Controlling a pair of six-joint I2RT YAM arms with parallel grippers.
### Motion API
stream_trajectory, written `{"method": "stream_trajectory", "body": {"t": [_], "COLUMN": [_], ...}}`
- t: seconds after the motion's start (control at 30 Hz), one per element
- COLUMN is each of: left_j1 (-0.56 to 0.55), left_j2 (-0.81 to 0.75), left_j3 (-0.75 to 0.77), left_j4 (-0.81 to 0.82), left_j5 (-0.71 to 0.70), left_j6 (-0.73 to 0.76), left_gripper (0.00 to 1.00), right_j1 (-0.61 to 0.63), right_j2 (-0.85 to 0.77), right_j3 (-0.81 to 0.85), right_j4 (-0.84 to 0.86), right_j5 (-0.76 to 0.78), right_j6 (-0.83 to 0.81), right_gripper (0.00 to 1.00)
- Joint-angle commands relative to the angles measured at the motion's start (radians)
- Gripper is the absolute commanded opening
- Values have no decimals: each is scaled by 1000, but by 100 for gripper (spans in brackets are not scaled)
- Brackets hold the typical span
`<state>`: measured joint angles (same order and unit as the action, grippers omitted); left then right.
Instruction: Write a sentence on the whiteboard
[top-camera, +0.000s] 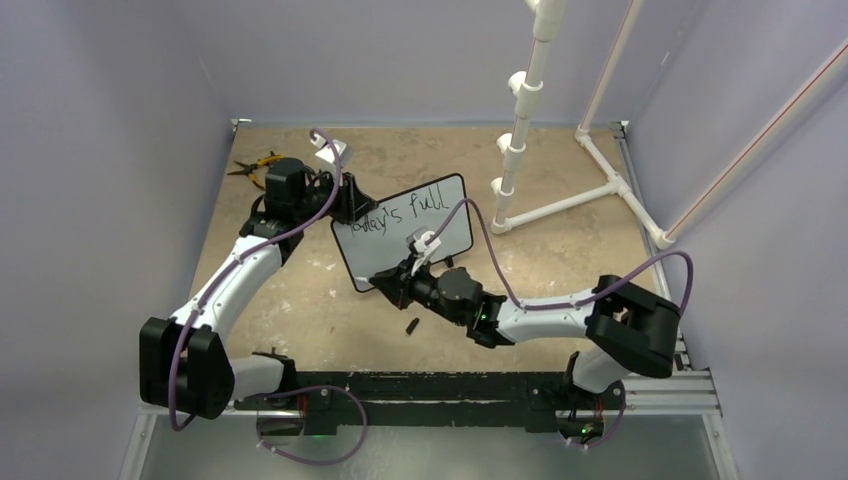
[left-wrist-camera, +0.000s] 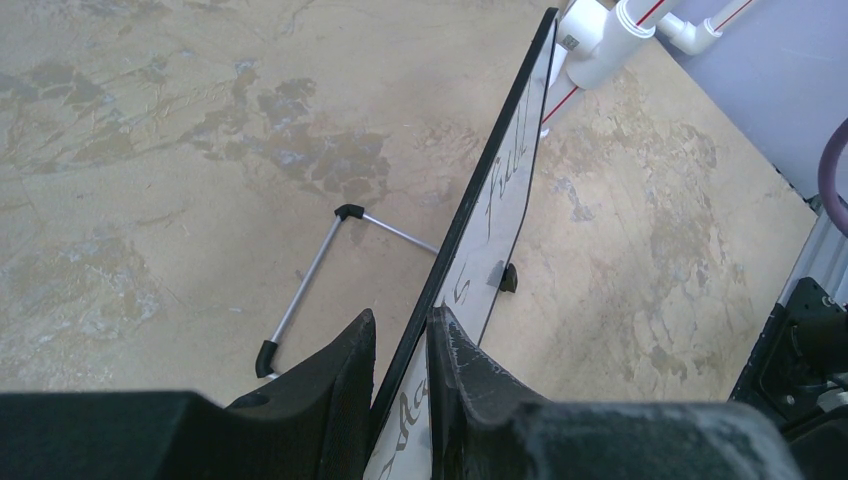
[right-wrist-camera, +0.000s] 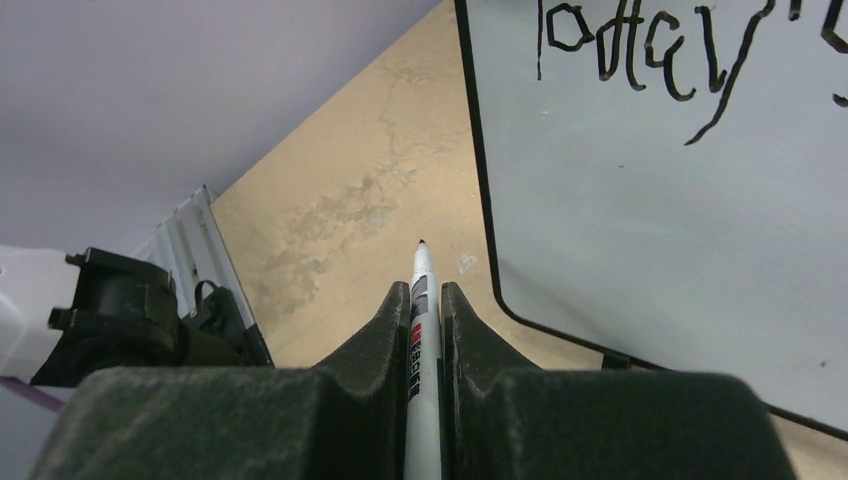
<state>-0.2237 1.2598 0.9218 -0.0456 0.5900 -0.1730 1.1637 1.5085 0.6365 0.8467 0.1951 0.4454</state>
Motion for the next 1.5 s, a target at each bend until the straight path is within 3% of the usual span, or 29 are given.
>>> {"method": "stream_trajectory", "body": {"t": [0.0,0.73,1.47], "left_j1": [-8,-9,-9], "left_j2": [-4,6,6], "left_j3": [-21,-20,-21], "left_j4": [-31,-30,-30], "left_j5": [-25,-19,-22], "left_j6": [-21,-20,-18], "left_gripper": [22,22,22], "right_j1": [-14,-127,-130], "right_j2": [52,158,167], "right_j3": [83,139,108], "right_j4": [37,39,-15], "right_j5": [22,-28,-8], "right_j6": [-2,15,2], "right_gripper": [0,0,0]}}
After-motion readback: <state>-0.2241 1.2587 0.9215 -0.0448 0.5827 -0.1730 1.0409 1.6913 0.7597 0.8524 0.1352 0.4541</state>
